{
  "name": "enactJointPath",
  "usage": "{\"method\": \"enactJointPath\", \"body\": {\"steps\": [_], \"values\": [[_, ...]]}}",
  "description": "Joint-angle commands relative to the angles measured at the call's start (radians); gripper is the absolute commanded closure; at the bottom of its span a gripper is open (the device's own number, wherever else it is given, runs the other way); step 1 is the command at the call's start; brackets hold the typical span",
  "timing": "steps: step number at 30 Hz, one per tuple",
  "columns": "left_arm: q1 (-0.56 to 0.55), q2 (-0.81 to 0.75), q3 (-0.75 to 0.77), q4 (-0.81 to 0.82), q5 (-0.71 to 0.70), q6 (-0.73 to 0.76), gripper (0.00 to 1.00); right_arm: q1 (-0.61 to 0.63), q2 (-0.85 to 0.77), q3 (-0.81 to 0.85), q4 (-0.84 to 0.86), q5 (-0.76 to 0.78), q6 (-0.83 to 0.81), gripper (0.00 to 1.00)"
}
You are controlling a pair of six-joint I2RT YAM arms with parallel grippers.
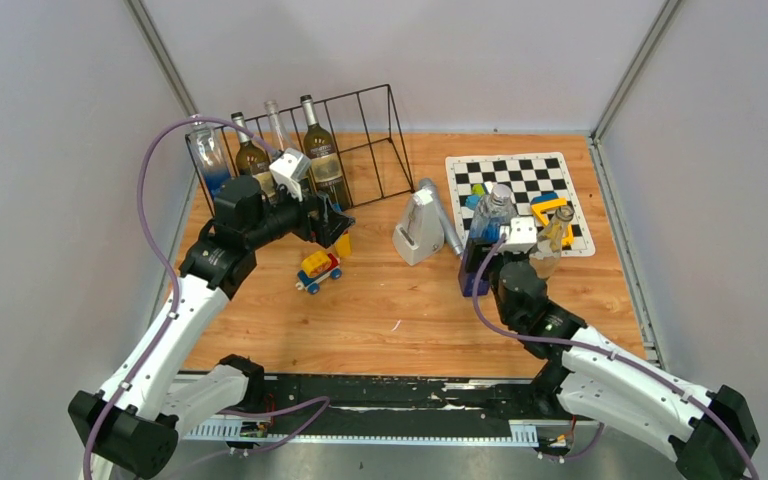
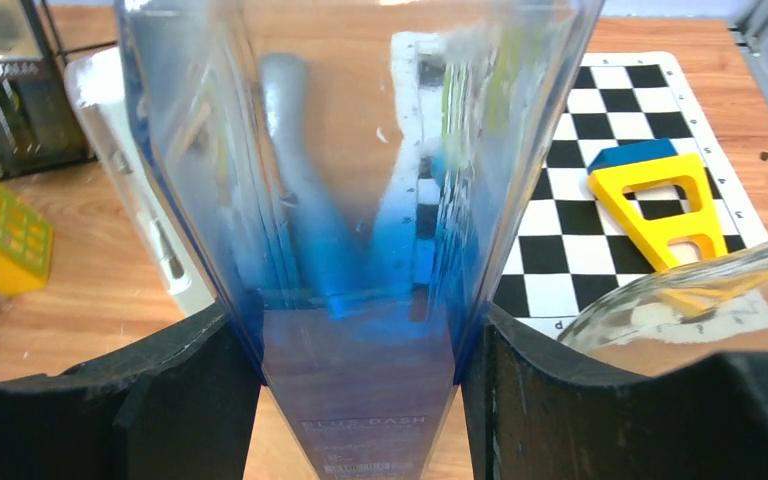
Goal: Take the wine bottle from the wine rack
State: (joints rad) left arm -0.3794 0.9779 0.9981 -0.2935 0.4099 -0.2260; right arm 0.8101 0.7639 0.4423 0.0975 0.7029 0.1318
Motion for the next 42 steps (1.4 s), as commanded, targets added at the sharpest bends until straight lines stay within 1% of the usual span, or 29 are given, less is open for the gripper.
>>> {"method": "enactJointPath", "body": {"steps": [1,8,11,17,30,31,32,33,34,35,37,38,42], "values": [[-0.004,-0.012,0.028,0.024,-0.009,0.02,0.0,-0.038,-0.014,0.013,0.337,0.09,-0.013,1.0],[-0.003,-0.038,-0.01,0.017,-0.028,0.032,0.0,-0.097,-0.014,-0.043,0.427,0.093,-0.039,1.0],[-0.003,-0.045,-0.017,0.013,-0.034,0.039,0.0,-0.109,-0.01,-0.053,0.432,0.077,-0.061,1.0],[-0.003,-0.049,-0.025,0.004,-0.044,0.045,0.0,-0.109,-0.02,-0.069,0.409,0.082,-0.074,1.0],[-0.003,-0.07,-0.054,0.001,-0.055,0.042,0.0,-0.109,-0.067,-0.108,0.297,0.087,0.004,1.0],[-0.003,-0.07,-0.054,-0.001,-0.056,0.043,0.0,-0.109,-0.071,-0.102,0.274,0.084,0.015,0.98],[-0.003,-0.072,-0.055,-0.002,-0.058,0.043,0.0,-0.109,-0.074,-0.098,0.249,0.079,0.028,0.94],[-0.003,-0.072,-0.057,-0.002,-0.058,0.043,0.0,-0.109,-0.076,-0.092,0.221,0.075,0.045,0.85],[-0.003,-0.073,-0.058,-0.002,-0.059,0.043,0.0,-0.109,-0.078,-0.087,0.196,0.072,0.057,0.81],[-0.002,-0.074,-0.059,-0.001,-0.059,0.043,0.0,-0.109,-0.076,-0.081,0.177,0.068,0.071,0.73],[-0.003,-0.075,-0.059,-0.002,-0.059,0.044,0.0,-0.109,-0.072,-0.074,0.149,0.067,0.091,0.61],[-0.003,-0.075,-0.058,-0.003,-0.054,0.044,0.0,-0.109,-0.067,-0.071,0.138,0.066,0.099,0.57],[-0.004,-0.081,-0.057,-0.009,-0.043,0.045,0.0,-0.109,-0.06,-0.059,0.097,0.057,0.123,0.44]]}}
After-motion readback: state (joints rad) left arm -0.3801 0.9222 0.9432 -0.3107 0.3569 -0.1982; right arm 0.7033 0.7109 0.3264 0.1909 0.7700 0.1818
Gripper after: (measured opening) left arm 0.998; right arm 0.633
